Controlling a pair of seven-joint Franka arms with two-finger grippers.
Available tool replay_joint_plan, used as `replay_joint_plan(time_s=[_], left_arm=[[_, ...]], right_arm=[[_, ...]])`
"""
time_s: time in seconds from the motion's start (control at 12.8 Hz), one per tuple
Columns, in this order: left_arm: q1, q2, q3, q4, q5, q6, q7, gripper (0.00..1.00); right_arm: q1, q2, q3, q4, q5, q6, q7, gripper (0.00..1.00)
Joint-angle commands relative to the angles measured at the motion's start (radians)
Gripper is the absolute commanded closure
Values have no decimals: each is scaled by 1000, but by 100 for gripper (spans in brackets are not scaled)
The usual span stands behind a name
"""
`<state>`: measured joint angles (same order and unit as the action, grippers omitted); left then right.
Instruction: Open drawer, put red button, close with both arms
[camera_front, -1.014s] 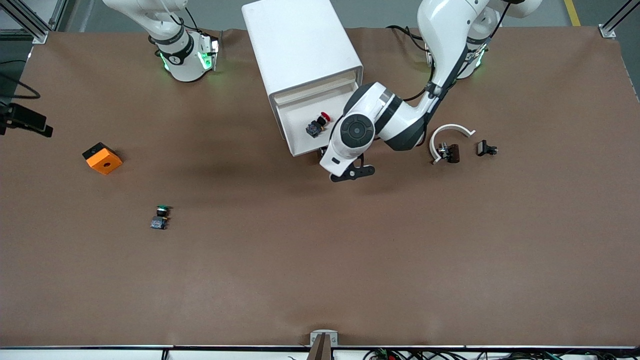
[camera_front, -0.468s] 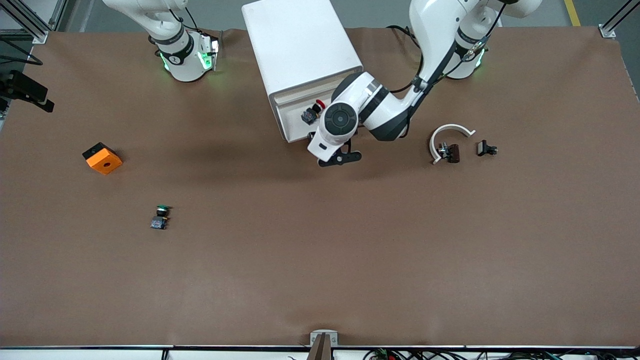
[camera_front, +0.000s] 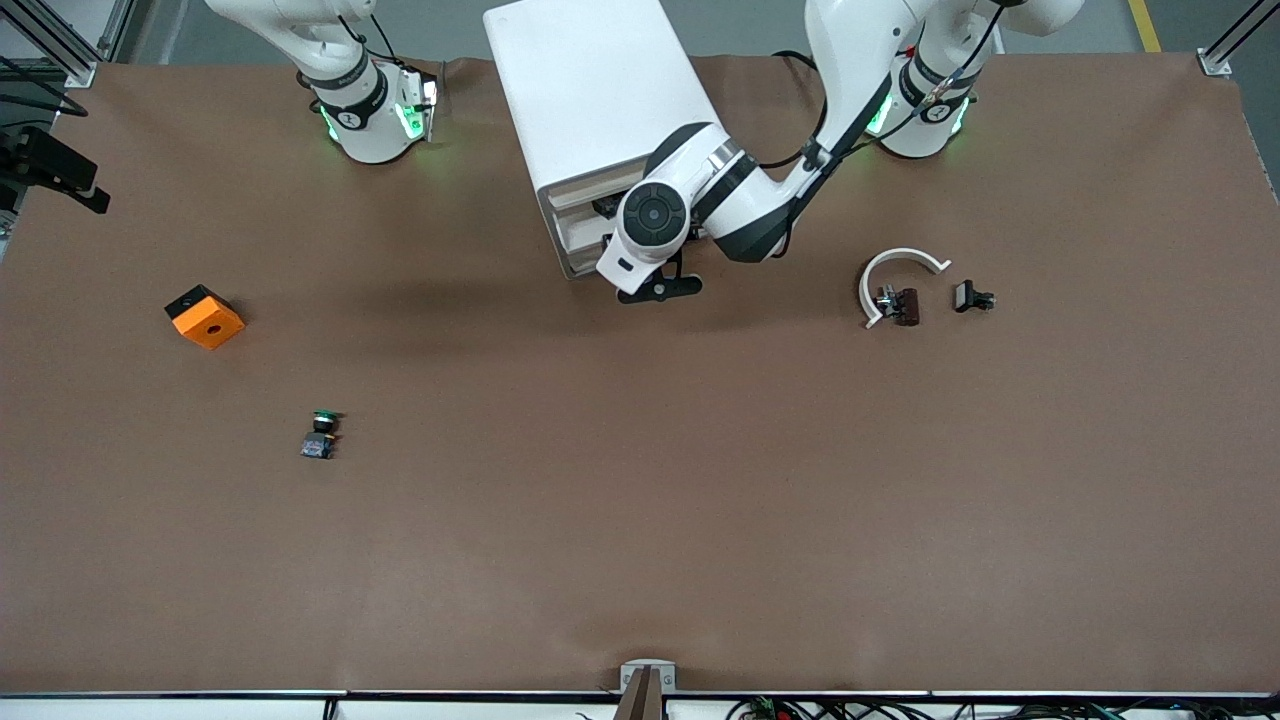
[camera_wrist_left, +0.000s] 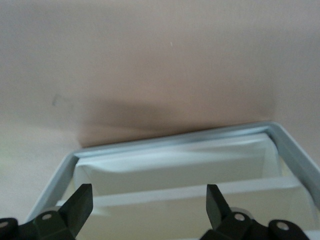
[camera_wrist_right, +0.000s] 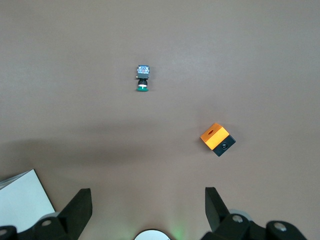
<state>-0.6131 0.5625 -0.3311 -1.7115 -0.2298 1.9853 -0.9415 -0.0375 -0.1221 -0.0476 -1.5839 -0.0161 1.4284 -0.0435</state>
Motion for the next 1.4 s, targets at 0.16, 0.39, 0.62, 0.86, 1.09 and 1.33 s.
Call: replay_joint_plan(time_s=[0.16, 0.39, 0.62, 0.86, 1.09, 1.33], left_arm=[[3, -29, -23, -39, -63, -5, -23, 0], [0, -24, -28, -40, -85, -6, -33, 0], [-2, -15, -39, -45, -85, -3, -33, 0], [6, -12, -37, -33, -83, 1, -31, 0], [29, -15, -14, 6, -68, 0, -30, 0], [131, -21, 1, 38, -51, -2, -19, 0]], right_arm=[[13, -34, -15, -31, 31, 12, 11, 0], [11, -34, -15, -30, 33, 11, 11, 0], [10, -34, -15, -27, 33, 15, 11, 0], [11, -34, -14, -24, 33, 20, 10, 0], [11, -34, -14, -22, 33, 23, 10, 0], [11, -36, -14, -22, 31, 23, -1, 0]])
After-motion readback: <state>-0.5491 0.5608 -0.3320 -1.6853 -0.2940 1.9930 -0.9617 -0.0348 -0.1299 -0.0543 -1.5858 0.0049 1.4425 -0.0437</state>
